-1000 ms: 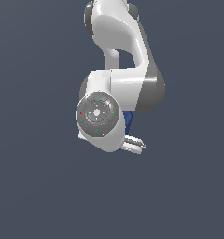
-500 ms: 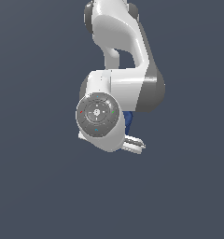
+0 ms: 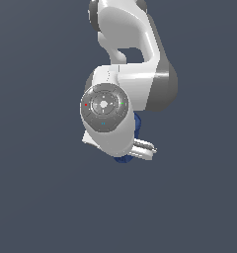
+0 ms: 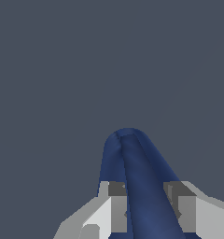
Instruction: Pick up the object and move it to a goal position.
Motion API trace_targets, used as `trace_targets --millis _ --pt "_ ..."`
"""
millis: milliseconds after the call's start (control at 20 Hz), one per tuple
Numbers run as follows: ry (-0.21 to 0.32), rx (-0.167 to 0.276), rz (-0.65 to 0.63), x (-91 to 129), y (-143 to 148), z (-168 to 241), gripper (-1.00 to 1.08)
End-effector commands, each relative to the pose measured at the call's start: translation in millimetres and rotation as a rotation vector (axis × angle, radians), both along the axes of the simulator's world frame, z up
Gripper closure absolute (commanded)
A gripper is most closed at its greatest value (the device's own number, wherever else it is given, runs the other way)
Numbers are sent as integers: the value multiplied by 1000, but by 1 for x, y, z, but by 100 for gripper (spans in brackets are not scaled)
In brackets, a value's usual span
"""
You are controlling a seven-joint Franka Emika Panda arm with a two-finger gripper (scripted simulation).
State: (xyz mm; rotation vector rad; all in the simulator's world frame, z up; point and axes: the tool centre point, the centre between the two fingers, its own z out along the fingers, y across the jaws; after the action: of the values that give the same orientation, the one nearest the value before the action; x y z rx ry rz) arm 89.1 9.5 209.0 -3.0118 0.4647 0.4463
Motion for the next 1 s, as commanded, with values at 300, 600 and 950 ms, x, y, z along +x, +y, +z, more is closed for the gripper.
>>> trace_targets --millis 300,600,950 --pt "-136 9 26 6 9 57 108" --pt "-272 18 53 3 18 114 108" --pt "-431 29 84 -10 26 179 108"
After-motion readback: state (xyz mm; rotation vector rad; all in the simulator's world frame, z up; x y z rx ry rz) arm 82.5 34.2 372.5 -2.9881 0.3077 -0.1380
